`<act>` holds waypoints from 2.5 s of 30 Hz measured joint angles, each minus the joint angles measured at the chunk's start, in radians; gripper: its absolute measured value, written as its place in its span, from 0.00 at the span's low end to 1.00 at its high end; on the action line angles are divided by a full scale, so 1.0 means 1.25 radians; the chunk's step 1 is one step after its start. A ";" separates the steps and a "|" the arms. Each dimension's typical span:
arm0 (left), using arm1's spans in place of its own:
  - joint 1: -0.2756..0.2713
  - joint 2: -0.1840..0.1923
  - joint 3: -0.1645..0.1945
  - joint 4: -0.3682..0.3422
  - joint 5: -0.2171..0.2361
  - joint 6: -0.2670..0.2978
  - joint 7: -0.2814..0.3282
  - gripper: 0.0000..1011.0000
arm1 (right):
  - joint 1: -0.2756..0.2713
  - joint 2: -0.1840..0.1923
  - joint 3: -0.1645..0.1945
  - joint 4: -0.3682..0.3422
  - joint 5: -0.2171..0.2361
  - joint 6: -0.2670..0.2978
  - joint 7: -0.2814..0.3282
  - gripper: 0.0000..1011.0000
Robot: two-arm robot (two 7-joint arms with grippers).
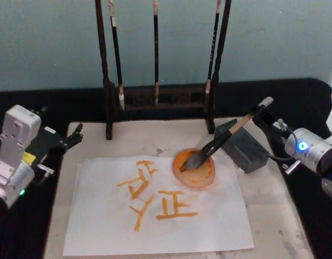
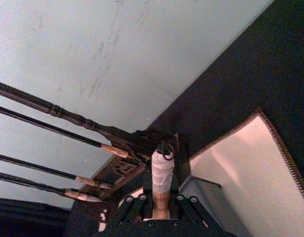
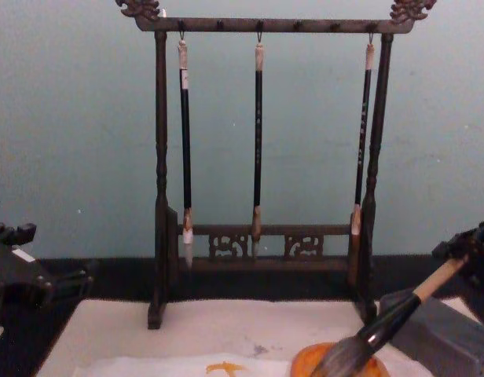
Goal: Pick up the brush from the inkstone, write on the paper, then place the brush back to its original position.
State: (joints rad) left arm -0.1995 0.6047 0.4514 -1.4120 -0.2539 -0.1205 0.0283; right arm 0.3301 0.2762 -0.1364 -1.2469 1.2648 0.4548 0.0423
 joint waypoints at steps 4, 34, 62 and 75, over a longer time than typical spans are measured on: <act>0.000 0.000 0.000 0.000 0.000 0.000 0.000 1.00 | 0.000 0.003 -0.003 0.000 0.000 -0.001 -0.004 0.18; 0.000 0.000 0.000 0.000 0.000 0.000 0.000 1.00 | -0.001 -0.001 0.001 -0.002 -0.001 -0.003 0.000 0.82; 0.000 0.000 0.000 0.000 0.000 0.000 0.000 1.00 | -0.008 0.015 -0.007 -0.006 0.014 -0.002 0.006 0.99; 0.000 0.000 0.000 0.000 0.000 0.000 0.000 1.00 | -0.073 0.058 0.004 -0.067 0.060 -0.009 -0.006 0.99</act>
State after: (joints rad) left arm -0.1995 0.6047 0.4514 -1.4120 -0.2539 -0.1205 0.0283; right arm 0.2382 0.3485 -0.1310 -1.3306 1.3401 0.4430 0.0346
